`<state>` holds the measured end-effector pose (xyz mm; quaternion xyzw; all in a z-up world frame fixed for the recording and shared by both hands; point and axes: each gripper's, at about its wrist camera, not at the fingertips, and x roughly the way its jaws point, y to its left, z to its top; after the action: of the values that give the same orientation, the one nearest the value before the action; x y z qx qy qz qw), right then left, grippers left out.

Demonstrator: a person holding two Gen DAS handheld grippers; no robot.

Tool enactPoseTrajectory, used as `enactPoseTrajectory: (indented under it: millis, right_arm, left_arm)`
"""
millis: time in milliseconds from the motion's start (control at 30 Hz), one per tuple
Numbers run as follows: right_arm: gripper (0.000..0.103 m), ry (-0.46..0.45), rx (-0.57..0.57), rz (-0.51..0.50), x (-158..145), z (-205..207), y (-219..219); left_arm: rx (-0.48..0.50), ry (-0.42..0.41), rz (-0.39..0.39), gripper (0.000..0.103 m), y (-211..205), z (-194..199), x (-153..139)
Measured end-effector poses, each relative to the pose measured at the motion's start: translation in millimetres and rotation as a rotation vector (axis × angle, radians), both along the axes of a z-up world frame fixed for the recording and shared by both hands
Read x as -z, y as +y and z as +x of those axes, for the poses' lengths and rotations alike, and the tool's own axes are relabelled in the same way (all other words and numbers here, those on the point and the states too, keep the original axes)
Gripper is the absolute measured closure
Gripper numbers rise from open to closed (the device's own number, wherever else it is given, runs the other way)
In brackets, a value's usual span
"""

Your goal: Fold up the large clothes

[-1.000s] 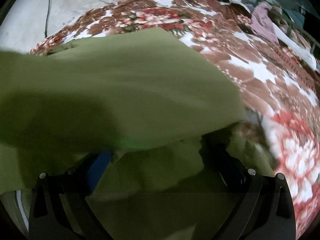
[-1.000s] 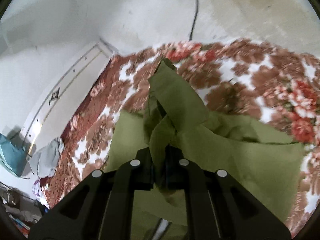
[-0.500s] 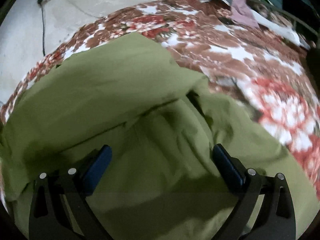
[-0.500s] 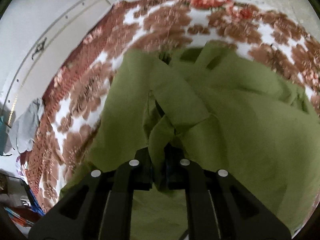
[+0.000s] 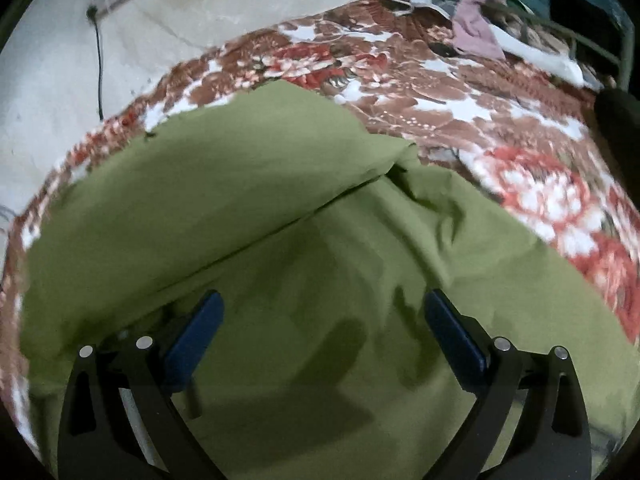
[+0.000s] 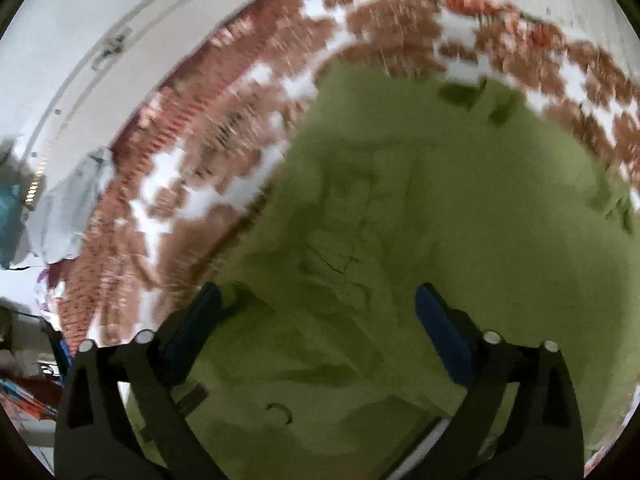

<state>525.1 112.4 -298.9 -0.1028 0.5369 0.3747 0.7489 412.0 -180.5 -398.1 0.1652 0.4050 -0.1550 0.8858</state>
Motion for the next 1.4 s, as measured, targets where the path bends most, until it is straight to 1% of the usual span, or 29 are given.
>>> enactPoseTrajectory:
  millis: [33,100,133,200,233,300,333,367,467,500,567,600,667,767,800,867,900,933,967,1033,1067,1100,1233,1267,1300,1333,1400]
  right_arm:
    - [0.005,-0.011,0.004,0.003,-10,3,-8]
    - [0.005,-0.038,0.030,0.014,-34,17,-37]
    - [0.005,-0.050,0.058,0.001,-43,31,-60]
    - [0.005,-0.079,0.112,-0.036,-45,54,-96]
    - [0.005,-0.098,0.155,-0.073,-40,67,-119]
    - [0.005,-0.108,0.243,-0.132,-26,87,-161]
    - [0.005,-0.108,0.273,-0.146,-21,92,-174]
    - [0.005,-0.105,0.322,-0.174,-9,97,-196]
    - [0.005,-0.090,0.413,-0.228,19,96,-238]
    - [0.005,-0.085,0.432,-0.244,27,95,-248]
    - [0.005,-0.080,0.447,-0.272,41,92,-266]
    - [0.005,-0.090,0.450,-0.289,46,90,-273]
    - [0.005,-0.113,0.460,-0.339,57,86,-283]
    - [0.005,-0.098,0.498,-0.345,72,83,-300]
    - [0.005,-0.097,0.518,-0.353,76,84,-305]
    - [0.005,-0.089,0.571,-0.362,83,85,-319]
    - [0.005,-0.080,0.601,-0.356,86,86,-328]
    - [0.005,-0.066,0.636,-0.351,91,88,-339]
    - [0.005,-0.060,0.655,-0.352,93,89,-345]
    - [0.005,-0.056,0.693,-0.374,99,91,-357]
    - [0.005,-0.046,0.715,-0.384,105,93,-366]
    - [0.005,-0.038,0.724,-0.381,107,93,-369]
    - [0.005,-0.009,0.735,-0.360,118,97,-383]
    - [0.005,-0.012,0.734,-0.359,120,97,-384]
    - [0.005,-0.015,0.732,-0.362,121,97,-384]
    - [0.005,-0.016,0.728,-0.361,122,98,-384]
    - [0.005,-0.021,0.726,-0.360,123,98,-383]
  left_arm:
    - [0.004,-0.007,0.009,0.005,6,-5,-3]
    - [-0.003,-0.011,0.016,0.005,23,-12,-10]
    - [-0.017,-0.004,0.016,0.005,37,-16,-12]
    - [-0.048,0.002,0.025,0.005,65,-23,-12]
    - [-0.061,0.006,0.037,0.005,77,-24,-12]
    - [-0.093,0.011,0.060,0.005,106,-26,-9]
    - [-0.119,0.026,0.070,0.005,127,-24,-8]
    - [-0.139,0.031,0.088,0.005,147,-21,-8]
    - [-0.174,-0.009,0.149,0.005,194,-11,-14]
    - [-0.199,-0.017,0.164,0.005,216,-4,-18]
    - [-0.229,-0.032,0.172,0.005,245,7,-24]
    - [-0.249,-0.033,0.171,0.005,266,17,-28]
    - [-0.279,-0.026,0.164,0.005,296,31,-32]
    - [-0.314,-0.014,0.153,0.005,329,48,-33]
    - [-0.320,0.013,0.115,0.005,341,56,-32]
    - [-0.347,0.056,0.006,0.005,357,63,-34]
    - [-0.372,0.080,-0.083,0.005,369,69,-37]
    - [-0.386,0.098,-0.139,0.006,375,72,-37]
    - [-0.399,0.129,-0.224,0.006,383,77,-37]
    - [-0.415,0.175,-0.316,0.007,389,84,-32]
    - [-0.417,0.197,-0.331,0.015,390,89,-29]
    - [-0.418,0.205,-0.331,0.026,385,90,-26]
    - [-0.426,0.282,-0.340,0.040,383,109,-10]
    - [-0.429,0.305,-0.337,0.050,382,113,-5]
    - [-0.445,0.333,-0.347,0.054,384,115,0]
    - [-0.466,0.345,-0.362,0.054,388,116,2]
    - [-0.511,0.341,-0.384,0.055,395,117,2]
